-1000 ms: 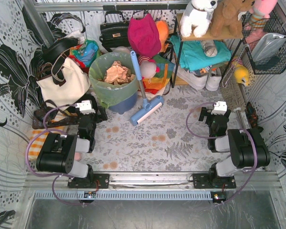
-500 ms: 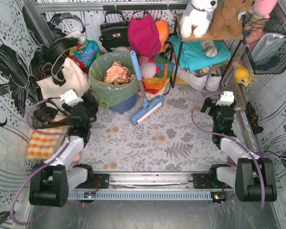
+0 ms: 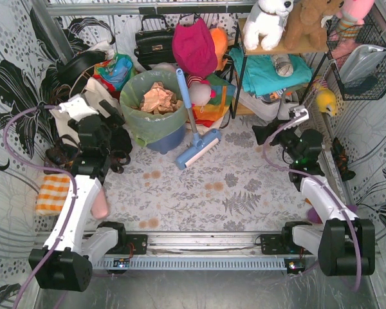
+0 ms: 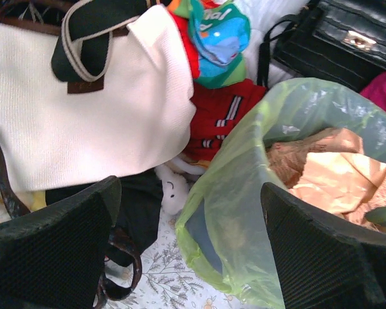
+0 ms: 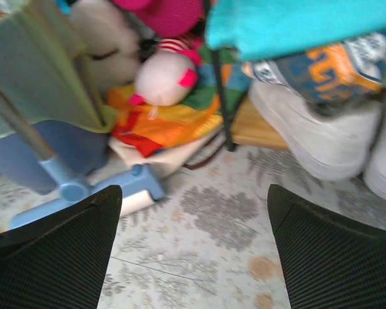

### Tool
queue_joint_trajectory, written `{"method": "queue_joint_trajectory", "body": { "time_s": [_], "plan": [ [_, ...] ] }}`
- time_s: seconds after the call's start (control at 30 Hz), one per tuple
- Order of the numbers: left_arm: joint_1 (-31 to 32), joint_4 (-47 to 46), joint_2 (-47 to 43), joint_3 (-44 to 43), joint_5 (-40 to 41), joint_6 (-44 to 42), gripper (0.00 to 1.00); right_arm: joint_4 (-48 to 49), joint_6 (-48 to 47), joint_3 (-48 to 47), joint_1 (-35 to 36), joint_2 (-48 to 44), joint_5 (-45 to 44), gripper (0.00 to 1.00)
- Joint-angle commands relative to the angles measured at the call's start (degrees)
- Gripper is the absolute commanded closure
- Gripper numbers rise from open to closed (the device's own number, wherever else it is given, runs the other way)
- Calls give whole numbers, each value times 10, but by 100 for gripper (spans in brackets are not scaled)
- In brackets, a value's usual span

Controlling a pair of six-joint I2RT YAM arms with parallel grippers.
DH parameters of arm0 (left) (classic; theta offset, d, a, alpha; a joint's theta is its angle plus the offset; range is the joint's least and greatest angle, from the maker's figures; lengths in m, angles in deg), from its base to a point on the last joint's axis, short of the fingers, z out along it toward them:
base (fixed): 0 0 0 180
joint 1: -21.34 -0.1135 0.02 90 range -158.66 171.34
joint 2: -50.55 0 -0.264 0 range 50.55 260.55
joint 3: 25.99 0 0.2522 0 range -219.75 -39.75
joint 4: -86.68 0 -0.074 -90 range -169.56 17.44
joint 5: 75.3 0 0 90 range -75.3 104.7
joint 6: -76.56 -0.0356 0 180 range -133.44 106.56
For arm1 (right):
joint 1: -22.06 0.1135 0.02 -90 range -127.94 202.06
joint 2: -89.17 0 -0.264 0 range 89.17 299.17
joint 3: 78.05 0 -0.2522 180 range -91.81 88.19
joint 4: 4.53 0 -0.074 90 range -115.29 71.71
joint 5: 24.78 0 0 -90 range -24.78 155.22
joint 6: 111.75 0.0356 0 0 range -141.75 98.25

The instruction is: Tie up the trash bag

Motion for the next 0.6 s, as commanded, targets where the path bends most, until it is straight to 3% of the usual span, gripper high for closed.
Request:
{"method": "queue_joint_trajectory", "body": {
  "time_s": [0.0, 0.2, 0.43, 0.57],
  "plan": [
    [-2, 59, 2, -43, -66, -74, 2, 2, 37, -58, 35, 32, 112, 7],
    [-3, 16, -44, -5, -67, -66, 2, -52, -47, -124, 173, 82, 32, 7],
    [-6, 5, -99, 30, -60, -78, 2, -22, -59, -168, 250, 154, -8, 8],
    [-6, 3, -107, 34, -64, -87, 2, -15, -76, -210, 272, 210, -4, 14]
  ]
}}
